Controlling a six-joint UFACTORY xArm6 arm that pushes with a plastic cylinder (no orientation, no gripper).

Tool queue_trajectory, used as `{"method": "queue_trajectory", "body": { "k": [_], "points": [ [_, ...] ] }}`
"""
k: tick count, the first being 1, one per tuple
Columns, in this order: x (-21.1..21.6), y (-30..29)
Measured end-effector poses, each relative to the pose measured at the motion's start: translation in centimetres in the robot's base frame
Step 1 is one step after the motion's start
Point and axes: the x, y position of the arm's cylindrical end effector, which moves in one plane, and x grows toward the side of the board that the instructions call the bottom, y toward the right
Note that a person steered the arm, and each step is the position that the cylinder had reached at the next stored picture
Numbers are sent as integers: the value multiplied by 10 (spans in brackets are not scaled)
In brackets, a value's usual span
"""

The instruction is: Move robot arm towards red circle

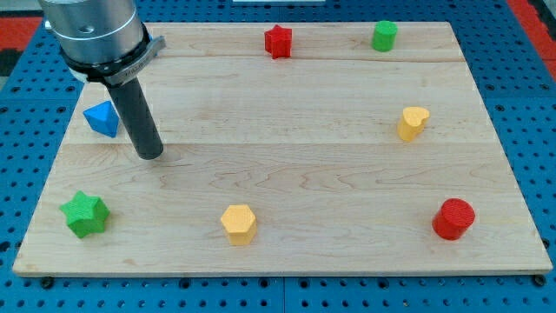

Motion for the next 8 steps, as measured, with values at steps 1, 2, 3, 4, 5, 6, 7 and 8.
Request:
{"method": "queue_trajectory", "body": {
  "k": [1,2,3,4,5,6,7,8],
  "points": [
    [0,0],
    [4,25],
    [7,120],
    [7,150],
    [7,150],
    [7,164],
    [7,174],
    [16,204]
  ]
}}
